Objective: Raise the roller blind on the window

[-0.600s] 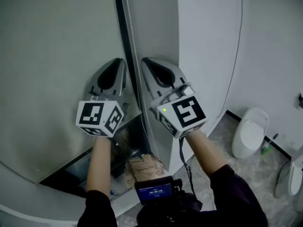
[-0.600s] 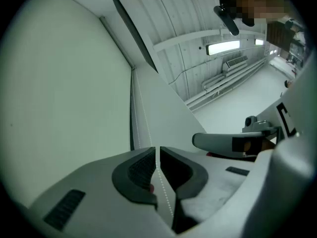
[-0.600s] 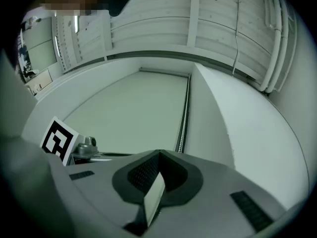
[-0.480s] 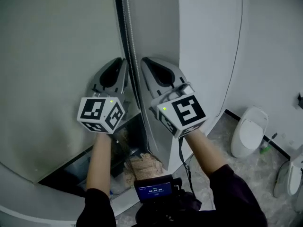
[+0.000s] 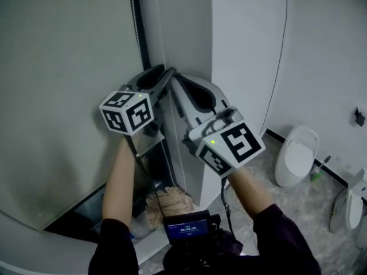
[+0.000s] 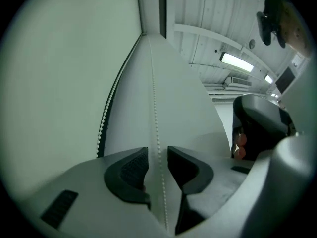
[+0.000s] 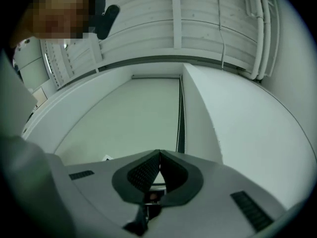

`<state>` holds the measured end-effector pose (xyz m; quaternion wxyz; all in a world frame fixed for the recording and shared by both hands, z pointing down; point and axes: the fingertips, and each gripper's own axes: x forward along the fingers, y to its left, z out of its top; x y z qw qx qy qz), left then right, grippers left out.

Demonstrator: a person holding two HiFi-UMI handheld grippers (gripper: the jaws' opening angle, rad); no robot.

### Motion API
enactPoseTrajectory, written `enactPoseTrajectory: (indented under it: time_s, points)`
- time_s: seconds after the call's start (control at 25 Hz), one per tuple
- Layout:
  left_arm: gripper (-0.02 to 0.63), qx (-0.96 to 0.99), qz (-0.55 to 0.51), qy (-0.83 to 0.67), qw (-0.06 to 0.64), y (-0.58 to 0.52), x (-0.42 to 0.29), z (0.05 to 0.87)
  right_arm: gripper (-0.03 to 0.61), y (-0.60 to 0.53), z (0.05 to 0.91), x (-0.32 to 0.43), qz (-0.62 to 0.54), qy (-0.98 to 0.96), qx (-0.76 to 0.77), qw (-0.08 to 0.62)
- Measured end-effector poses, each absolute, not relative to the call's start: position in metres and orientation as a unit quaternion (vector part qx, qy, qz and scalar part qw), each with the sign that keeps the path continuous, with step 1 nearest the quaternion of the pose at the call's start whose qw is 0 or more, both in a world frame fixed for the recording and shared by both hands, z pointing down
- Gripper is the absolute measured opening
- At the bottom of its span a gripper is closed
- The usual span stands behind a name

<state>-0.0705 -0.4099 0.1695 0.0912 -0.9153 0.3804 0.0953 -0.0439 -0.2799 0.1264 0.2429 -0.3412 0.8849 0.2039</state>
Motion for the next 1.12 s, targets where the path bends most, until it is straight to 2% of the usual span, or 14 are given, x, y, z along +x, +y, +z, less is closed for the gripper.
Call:
enactPoseTrajectory:
  time_s: [0.04,0.08,0.44,0.68,1.12]
  points:
    - [0.101,-0.918,0.101,0.375,0.085,-0.411,-0.067,0.169,0.008,-0.278,0.125,-0.039,0.204,0.885,-0.340,0.246]
    - [0.014,-0.916,0.108,0.376,0.086,-0.410,-0.068,0.169,0.008,-0.278,0.125,-0.036,0.207,0.883,-0.342,0.244]
    - [0.012,-0.873,0.132,0.437,0.172,-0.362,-0.102,0.182,0.008,-0.287,0.116,-0.057,0.225,0.880,-0.363,0.208]
    - [0.012,-0.841,0.133,0.474,0.225,-0.322,-0.121,0.180,0.008,-0.289,0.114,-0.083,0.217,0.886,-0.346,0.221]
    - [0.011,-0.837,0.120,0.481,0.230,-0.298,-0.126,0.185,0.011,-0.303,0.077,-0.099,0.133,0.919,-0.265,0.259]
